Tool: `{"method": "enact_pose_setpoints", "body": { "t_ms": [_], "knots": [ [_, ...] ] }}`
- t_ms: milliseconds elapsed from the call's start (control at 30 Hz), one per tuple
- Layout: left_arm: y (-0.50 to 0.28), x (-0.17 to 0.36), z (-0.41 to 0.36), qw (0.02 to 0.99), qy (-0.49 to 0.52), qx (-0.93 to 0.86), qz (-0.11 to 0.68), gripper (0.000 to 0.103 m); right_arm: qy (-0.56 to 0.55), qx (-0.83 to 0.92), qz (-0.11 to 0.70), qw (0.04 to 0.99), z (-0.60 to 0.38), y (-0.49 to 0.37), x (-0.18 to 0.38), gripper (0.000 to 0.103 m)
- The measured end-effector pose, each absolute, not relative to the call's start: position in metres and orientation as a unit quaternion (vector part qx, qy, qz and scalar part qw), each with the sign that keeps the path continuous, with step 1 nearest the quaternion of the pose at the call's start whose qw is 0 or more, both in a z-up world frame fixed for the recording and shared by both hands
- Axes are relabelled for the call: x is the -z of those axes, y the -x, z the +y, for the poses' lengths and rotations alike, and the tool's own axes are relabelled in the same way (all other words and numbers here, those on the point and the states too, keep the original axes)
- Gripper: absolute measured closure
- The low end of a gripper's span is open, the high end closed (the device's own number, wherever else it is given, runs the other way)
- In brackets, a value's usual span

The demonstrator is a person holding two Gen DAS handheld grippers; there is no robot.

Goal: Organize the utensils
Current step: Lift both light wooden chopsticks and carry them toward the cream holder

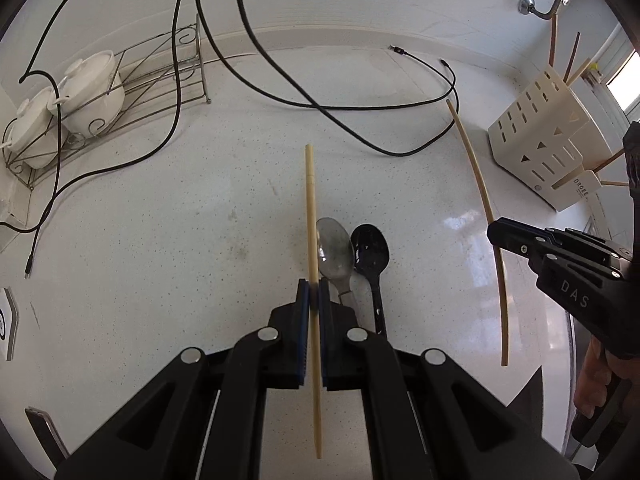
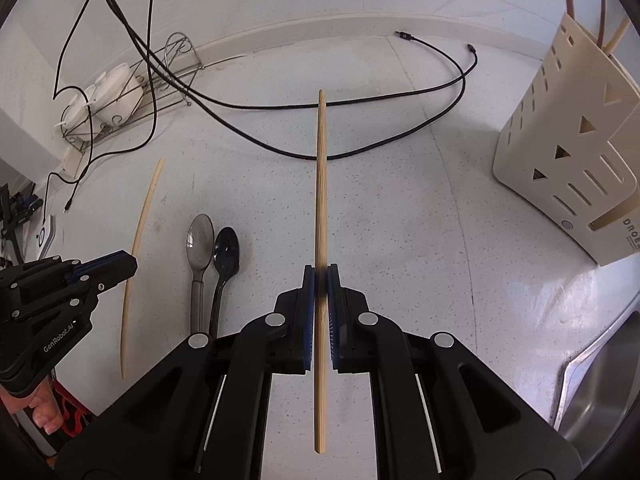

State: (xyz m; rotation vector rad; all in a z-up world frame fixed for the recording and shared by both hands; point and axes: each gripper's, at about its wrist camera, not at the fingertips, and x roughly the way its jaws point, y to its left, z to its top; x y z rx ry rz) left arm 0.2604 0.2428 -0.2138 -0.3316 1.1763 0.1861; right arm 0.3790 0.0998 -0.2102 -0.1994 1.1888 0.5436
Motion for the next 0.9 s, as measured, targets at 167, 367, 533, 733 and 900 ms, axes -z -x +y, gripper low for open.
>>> {"method": "enact_pose_setpoints", "body": {
  "t_ms": [167, 367, 533, 733, 900],
  "knots": [
    [-0.273, 0.186, 0.229, 0.837, 0.139, -0.071, 0.524, 0.099, 0.069, -0.247, 0.519, 0.815, 0.081, -0.386, 0.179, 0.097],
    [-0.29, 0.147, 0.208, 0.871, 0.116, -0.049, 0.475, 0.099, 0.052, -0.245, 0.459, 0.852, 0.057, -0.388, 0.133, 0.097],
    [-0.31, 0.115, 0.189, 0.894, 0.102, -0.031, 0.435, 0.099, 0.029, -0.234, 0.42, 0.876, 0.033, -0.392, 0.103, 0.097],
    [-0.336, 0.08, 0.162, 0.918, 0.077, -0.006, 0.388, 0.099, 0.019, -0.207, 0.371, 0.905, 0.002, -0.401, 0.07, 0.097],
    [-0.359, 0.054, 0.138, 0.933, 0.06, 0.018, 0.354, 0.099, 0.007, -0.182, 0.329, 0.927, -0.03, -0.411, 0.046, 0.097]
  ]
}}
